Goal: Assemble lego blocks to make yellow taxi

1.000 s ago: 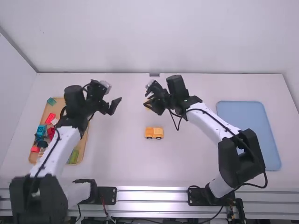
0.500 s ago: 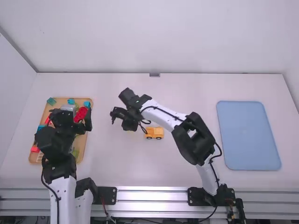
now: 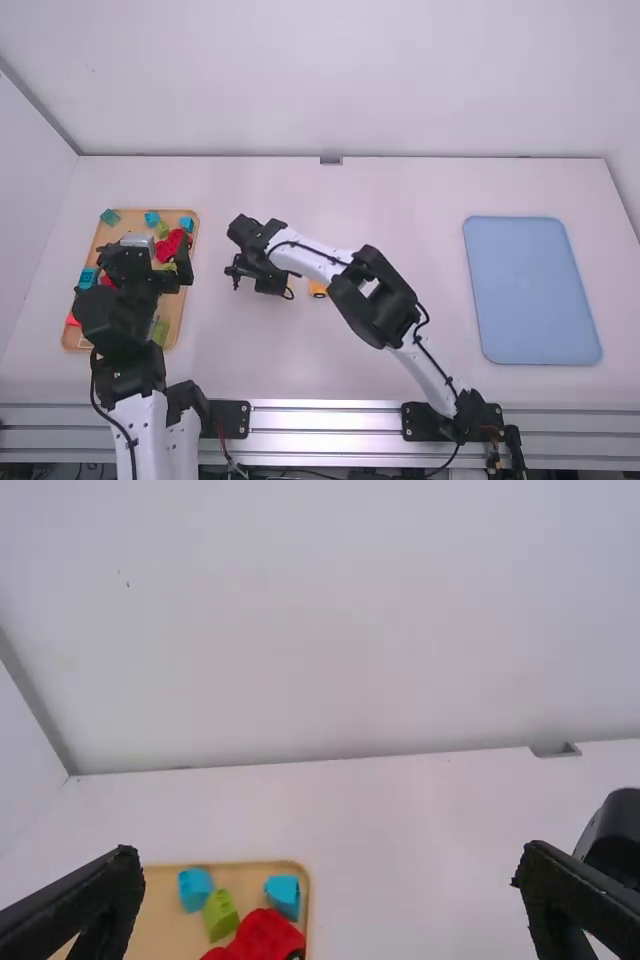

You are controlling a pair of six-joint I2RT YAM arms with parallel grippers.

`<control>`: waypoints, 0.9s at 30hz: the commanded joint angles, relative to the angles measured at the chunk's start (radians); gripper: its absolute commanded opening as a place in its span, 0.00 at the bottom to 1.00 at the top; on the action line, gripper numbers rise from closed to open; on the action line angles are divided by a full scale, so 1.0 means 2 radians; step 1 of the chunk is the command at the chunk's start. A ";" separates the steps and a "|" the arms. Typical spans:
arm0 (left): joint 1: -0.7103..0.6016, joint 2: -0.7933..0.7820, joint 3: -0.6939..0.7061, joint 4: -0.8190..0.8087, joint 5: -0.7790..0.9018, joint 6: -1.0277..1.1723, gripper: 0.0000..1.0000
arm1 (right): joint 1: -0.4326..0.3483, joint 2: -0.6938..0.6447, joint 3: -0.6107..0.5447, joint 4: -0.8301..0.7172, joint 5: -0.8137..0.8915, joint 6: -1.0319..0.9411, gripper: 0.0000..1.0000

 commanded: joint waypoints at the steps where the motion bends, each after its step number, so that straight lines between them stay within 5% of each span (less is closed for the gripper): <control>1: 0.001 -0.002 -0.010 0.000 -0.004 -0.005 0.99 | -0.010 0.004 0.019 -0.004 0.011 0.006 0.08; 17: 0.003 -0.001 -0.010 0.001 -0.002 -0.005 0.99 | -0.013 0.004 0.018 -0.015 -0.019 -0.007 0.25; 27: 0.000 0.000 -0.012 0.002 -0.002 -0.004 0.99 | -0.014 0.004 0.018 -0.018 -0.020 -0.007 0.65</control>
